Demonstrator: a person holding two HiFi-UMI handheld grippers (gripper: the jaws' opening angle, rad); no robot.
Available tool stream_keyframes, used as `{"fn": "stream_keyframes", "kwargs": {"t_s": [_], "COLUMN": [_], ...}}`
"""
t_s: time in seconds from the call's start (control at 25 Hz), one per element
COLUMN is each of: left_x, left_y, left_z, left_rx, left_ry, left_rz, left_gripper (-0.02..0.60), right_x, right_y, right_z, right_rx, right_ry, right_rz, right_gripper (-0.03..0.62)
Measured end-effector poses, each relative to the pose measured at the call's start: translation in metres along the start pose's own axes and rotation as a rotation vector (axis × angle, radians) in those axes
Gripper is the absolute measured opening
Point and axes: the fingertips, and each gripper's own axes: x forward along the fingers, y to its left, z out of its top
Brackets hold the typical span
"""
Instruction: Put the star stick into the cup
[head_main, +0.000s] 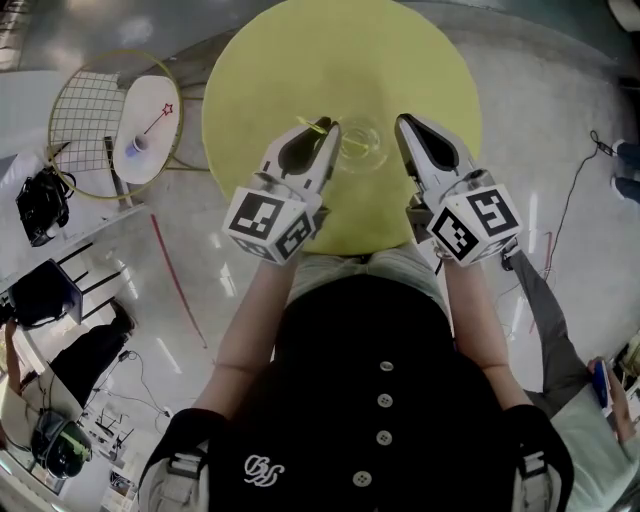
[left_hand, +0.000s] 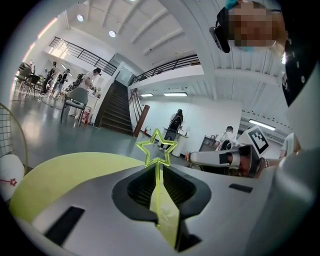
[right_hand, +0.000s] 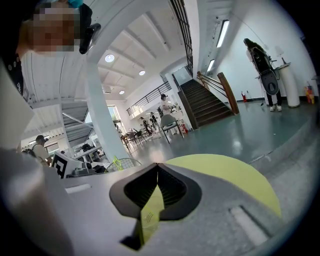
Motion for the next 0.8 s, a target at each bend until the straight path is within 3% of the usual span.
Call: {"fn": "stream_keyframes", "kwargs": {"t_s": [0.12,0.56,0.8], "left_x": [-0.001,-0.005,-0.024], "left_y": [-0.001,0.007,0.005], "left_z": [0.0,-0.011,-0.018], "left_rx": [0.006,0.011,-0.002], "left_ry": [0.015,0.094,0.104], "left_rz": [0.0,0.076,0.182], "left_gripper": [0.111,0.19,0.207], "right_x": [0.001,-0.004,-0.023], "right_y": [0.001,0.007,0.015], "right_z": [-0.002,-0.006,-0.002], "right_rx": [0.003,0.021,0.006], "right_ry": [0.002,-0.007,-0.016], "right_rz": [0.0,0.037,0.078], "right_gripper": [0.003,0.005,0.003]}}
